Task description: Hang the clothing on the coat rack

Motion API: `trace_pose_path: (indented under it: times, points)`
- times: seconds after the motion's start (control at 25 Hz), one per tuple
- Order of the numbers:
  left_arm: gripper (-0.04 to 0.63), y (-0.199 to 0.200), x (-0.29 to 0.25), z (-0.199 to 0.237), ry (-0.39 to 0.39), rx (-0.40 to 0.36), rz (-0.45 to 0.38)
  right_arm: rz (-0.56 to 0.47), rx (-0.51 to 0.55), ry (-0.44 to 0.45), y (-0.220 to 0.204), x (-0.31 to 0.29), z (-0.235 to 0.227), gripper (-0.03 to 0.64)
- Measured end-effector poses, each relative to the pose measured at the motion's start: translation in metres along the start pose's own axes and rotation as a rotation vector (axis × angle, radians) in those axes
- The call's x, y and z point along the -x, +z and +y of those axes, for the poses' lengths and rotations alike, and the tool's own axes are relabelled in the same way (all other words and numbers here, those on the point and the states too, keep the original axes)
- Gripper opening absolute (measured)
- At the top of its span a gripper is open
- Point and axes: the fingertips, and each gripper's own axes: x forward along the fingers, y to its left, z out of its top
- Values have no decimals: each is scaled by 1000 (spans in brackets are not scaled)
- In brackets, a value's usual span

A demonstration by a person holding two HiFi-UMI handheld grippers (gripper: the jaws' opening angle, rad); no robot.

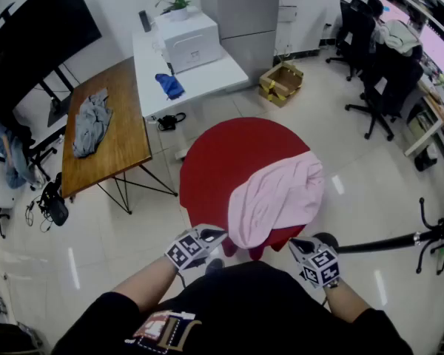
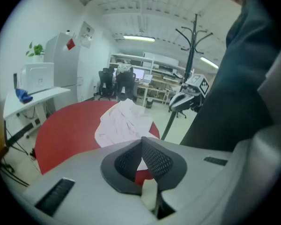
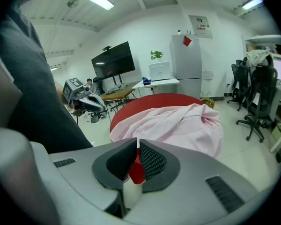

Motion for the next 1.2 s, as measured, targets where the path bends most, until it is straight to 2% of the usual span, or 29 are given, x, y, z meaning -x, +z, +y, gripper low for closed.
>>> trace_pose_path:
  times: [0.16, 0.28, 0.4, 0.48, 0.6, 0.68, 0.76, 0.96, 1.16, 1.2]
  points:
    - [10, -9, -12, 7, -6, -248, 127, 28, 76, 42, 4, -18, 8, 85]
    - [132, -17, -23, 6, -55, -471, 228, 59, 136, 94, 8, -32, 21, 135]
    - [208, -21, -36, 2, -123, -704, 320, 96, 200, 149, 7, -46, 36, 191]
    - [219, -20, -46, -1, -166, -833, 360, 124, 259, 190, 2, -55, 47, 223]
    - [219, -24, -59, -3, -241, -988, 410, 144, 368, 228, -2, -69, 63, 232]
    - [219, -36, -62, 0, -304, -1094, 474, 160, 437, 242, -6, -78, 69, 252]
    - [219, -40, -59, -2, -354, -1161, 525, 196, 495, 240, -14, -87, 69, 252]
    - [229, -43, -66, -9, -422, -1257, 565, 256, 564, 214, -17, -99, 66, 252]
    - [229, -54, -71, -7, -454, -1255, 643, 289, 618, 211, -42, -112, 63, 249]
    - [224, -55, -71, -7, -455, -1247, 647, 279, 614, 206, -38, -112, 63, 210]
